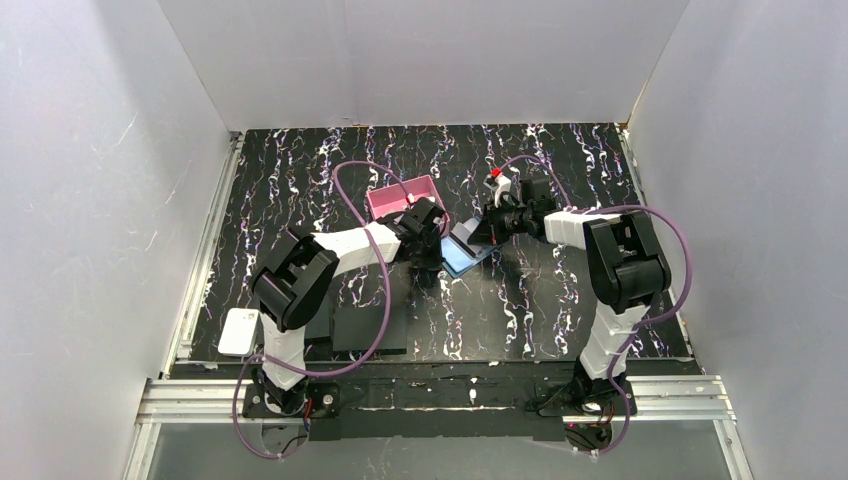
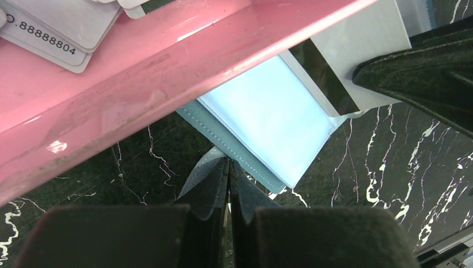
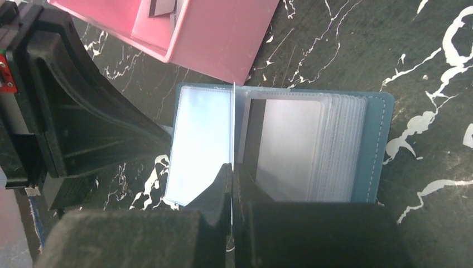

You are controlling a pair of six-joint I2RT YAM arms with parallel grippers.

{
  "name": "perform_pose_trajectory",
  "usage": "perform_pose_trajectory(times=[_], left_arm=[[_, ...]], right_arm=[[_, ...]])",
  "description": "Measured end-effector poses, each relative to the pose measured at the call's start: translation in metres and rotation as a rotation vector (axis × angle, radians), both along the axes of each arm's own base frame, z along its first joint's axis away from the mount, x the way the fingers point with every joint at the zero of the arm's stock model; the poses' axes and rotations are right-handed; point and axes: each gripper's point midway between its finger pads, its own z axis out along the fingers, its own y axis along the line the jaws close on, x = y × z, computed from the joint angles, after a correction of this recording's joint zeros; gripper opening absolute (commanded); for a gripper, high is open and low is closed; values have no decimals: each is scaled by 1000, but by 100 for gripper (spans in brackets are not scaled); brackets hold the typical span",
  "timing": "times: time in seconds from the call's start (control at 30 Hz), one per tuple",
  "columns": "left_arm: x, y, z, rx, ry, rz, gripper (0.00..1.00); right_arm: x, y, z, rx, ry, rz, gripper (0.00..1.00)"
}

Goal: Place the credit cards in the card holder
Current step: Insert the credit card into the card holder.

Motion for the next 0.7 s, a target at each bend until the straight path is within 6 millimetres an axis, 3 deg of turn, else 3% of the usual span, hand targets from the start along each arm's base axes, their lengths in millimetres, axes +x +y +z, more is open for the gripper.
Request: perform_pose_trajectory(times=[0.7], left_arm=[[0, 0, 0, -1, 1, -2, 0]], right_arm=[[-5, 2, -4, 130, 111, -67, 1]])
